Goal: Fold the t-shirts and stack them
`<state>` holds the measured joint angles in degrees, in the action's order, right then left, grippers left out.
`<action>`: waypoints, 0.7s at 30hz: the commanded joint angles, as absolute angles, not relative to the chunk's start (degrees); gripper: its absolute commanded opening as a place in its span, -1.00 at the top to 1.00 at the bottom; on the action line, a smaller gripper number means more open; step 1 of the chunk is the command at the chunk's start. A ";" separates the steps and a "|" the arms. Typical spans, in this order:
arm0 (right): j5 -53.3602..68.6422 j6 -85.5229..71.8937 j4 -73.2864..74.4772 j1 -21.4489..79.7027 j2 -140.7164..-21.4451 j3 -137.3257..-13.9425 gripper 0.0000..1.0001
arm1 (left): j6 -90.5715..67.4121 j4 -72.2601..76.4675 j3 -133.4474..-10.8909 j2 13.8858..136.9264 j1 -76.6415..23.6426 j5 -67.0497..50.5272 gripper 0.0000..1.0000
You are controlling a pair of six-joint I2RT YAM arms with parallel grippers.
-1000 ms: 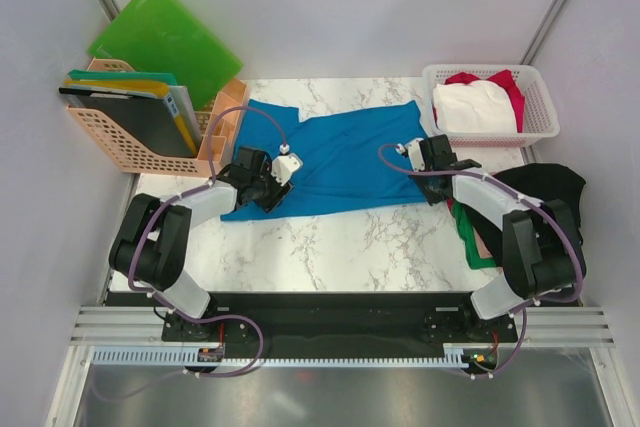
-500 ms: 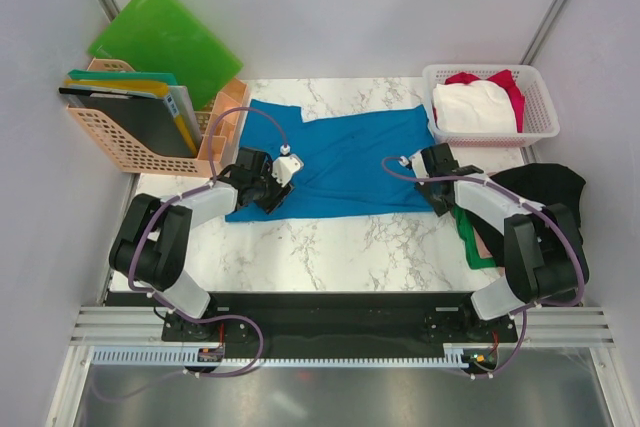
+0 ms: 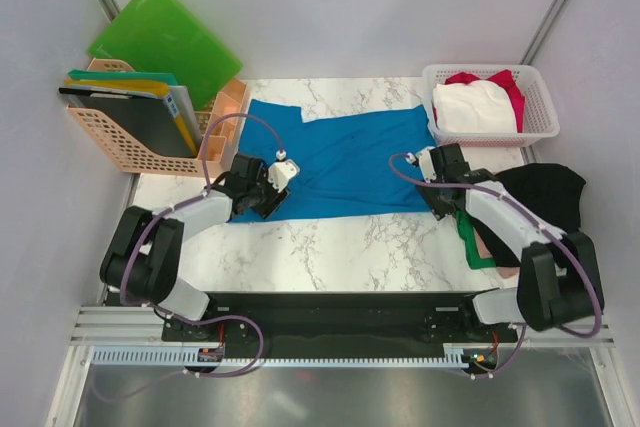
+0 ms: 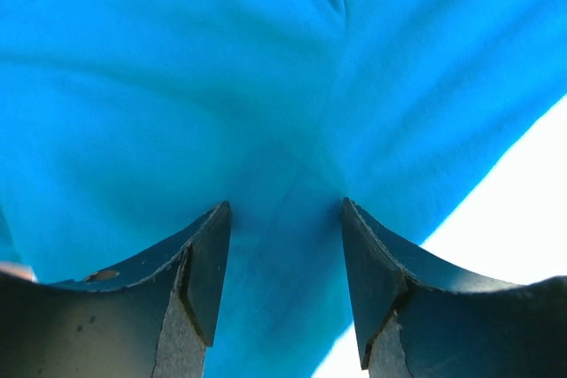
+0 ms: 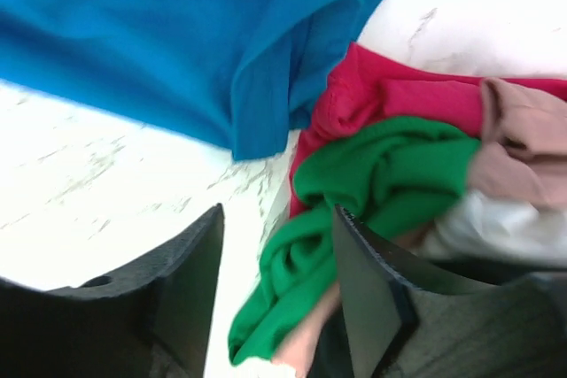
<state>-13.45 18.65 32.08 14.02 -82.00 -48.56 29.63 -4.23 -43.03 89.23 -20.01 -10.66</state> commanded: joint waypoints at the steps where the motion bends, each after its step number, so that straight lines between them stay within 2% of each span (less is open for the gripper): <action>1: -7.49 17.31 37.25 13.89 -73.84 -51.15 -0.21 | 29.97 -3.87 -39.82 81.24 -20.13 -8.89 -0.20; 4: -2.65 17.75 38.32 13.89 -69.79 -51.77 -0.36 | 31.37 -4.22 -36.83 76.92 -20.04 -7.21 -0.23; 7: -0.09 17.32 36.57 13.89 -69.95 -52.20 -0.34 | 32.87 -4.66 -35.07 74.01 -20.04 -5.98 -0.23; 11: 1.58 15.47 33.93 13.89 -79.94 -54.93 -0.17 | 32.52 -4.40 -35.07 74.79 -20.04 -5.54 -0.24; 13: 2.11 15.47 31.66 13.89 -83.30 -56.59 0.04 | 31.91 -4.31 -35.86 76.46 -20.04 -5.80 -0.23; 16: 1.15 14.86 28.40 13.89 -89.02 -58.79 0.25 | 30.94 -4.39 -36.65 78.13 -20.04 -6.59 -0.22; 21: -0.87 14.24 26.63 13.80 -93.87 -61.35 0.31 | 30.67 -4.39 -36.74 78.58 -20.04 -6.42 -0.22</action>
